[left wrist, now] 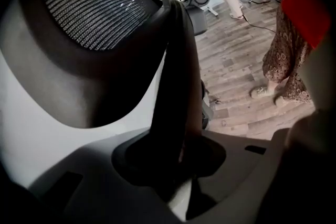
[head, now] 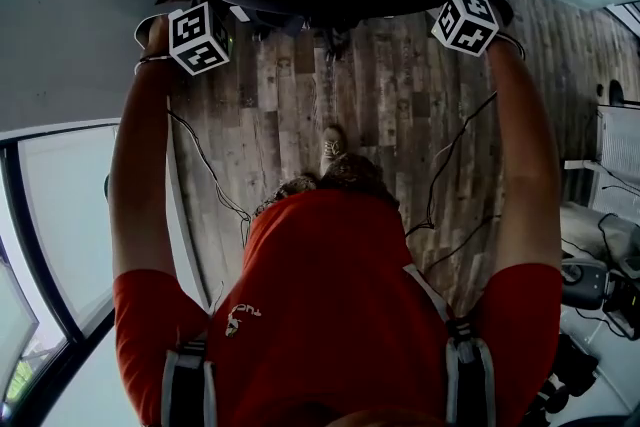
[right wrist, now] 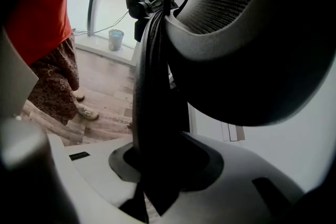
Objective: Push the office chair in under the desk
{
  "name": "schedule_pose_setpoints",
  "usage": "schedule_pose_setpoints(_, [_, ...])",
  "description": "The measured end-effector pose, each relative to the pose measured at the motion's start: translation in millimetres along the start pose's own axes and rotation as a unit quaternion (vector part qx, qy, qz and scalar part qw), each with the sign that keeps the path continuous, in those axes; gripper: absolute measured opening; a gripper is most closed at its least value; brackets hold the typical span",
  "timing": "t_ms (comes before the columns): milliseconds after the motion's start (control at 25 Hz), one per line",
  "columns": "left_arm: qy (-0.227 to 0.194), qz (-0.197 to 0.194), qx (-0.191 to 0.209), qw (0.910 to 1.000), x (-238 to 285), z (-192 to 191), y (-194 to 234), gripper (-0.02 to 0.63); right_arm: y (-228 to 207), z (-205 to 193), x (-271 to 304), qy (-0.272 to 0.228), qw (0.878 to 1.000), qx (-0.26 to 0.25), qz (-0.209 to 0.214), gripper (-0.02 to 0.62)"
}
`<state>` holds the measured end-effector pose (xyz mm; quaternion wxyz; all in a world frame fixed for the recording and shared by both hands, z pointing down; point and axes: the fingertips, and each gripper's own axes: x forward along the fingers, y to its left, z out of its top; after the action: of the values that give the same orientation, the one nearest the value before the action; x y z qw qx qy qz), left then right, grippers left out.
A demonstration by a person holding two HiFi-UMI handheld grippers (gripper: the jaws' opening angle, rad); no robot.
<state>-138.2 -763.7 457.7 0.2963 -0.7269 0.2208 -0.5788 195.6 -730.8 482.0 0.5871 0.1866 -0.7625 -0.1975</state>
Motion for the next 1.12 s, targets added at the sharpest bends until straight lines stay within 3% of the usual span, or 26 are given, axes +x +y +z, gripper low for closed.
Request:
schedule_pose_setpoints(720, [0.013,-0.002,-0.003,0.9999,72,-20,68,0.124,-78,-5,51,0.003,1.000,0.007,0.000,0.138])
schedule_pose_setpoints(1120, [-0.005,0.012,0.000,0.9999,73,-9,71,0.126,-85,-18,55,0.002,1.000,-0.001,0.001,0.142])
